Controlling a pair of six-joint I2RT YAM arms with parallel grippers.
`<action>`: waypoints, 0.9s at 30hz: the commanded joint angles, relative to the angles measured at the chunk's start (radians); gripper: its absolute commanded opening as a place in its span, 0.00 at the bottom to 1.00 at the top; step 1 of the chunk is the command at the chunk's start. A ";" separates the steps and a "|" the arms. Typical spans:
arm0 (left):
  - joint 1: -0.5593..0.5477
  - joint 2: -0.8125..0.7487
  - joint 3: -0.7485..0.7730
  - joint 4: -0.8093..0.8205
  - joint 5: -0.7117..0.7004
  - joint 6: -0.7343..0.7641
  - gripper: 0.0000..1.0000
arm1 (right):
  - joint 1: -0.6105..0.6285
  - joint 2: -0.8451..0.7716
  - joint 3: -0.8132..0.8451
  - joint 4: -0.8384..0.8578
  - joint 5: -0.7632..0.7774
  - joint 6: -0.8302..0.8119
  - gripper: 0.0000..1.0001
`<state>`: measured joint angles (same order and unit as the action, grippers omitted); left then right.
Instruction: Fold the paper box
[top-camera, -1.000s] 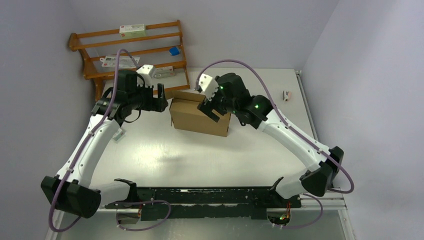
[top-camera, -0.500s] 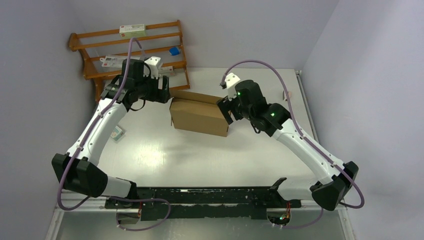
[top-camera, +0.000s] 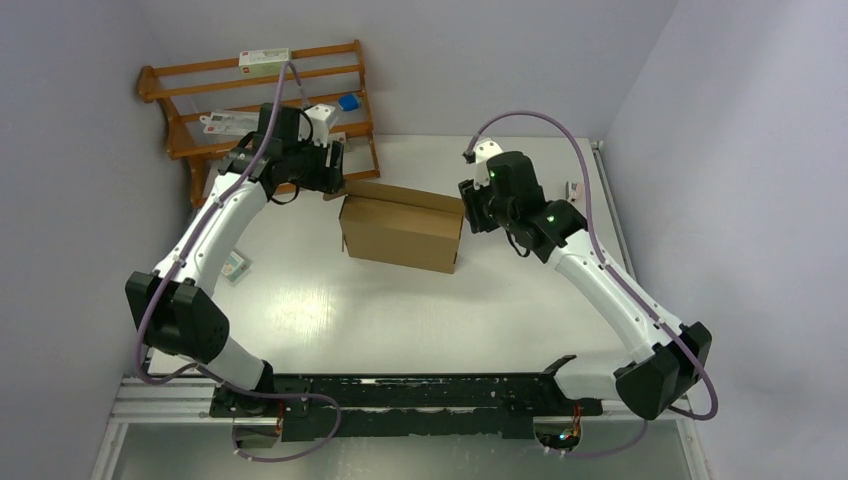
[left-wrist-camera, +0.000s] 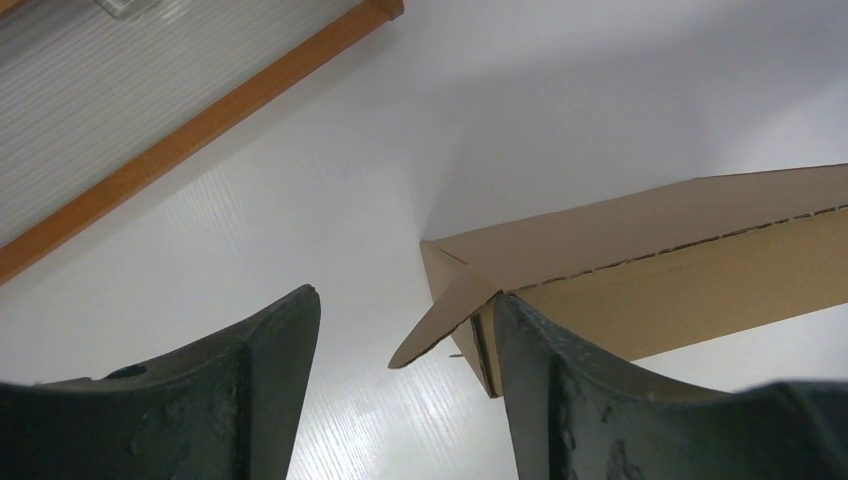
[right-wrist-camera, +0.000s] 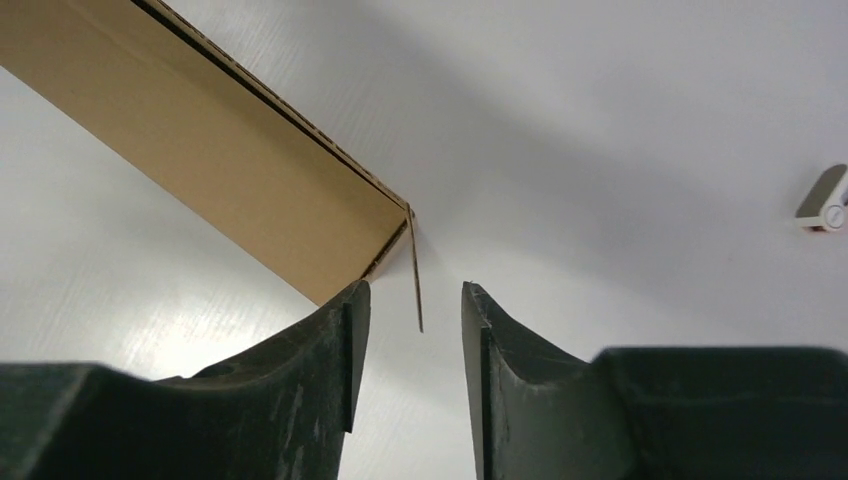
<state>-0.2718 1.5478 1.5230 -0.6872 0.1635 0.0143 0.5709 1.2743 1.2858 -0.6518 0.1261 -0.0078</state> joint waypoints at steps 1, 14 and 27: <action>-0.004 0.024 0.059 -0.028 0.051 0.041 0.68 | -0.011 0.015 0.004 0.044 -0.034 0.037 0.40; -0.004 0.061 0.068 -0.047 0.084 0.061 0.50 | -0.016 0.044 0.003 0.051 -0.020 0.038 0.18; -0.011 0.006 -0.002 -0.015 0.162 0.020 0.18 | -0.015 0.059 0.017 0.055 -0.080 0.077 0.01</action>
<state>-0.2722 1.6001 1.5463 -0.7124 0.2703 0.0616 0.5621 1.3228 1.2865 -0.6102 0.0776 0.0360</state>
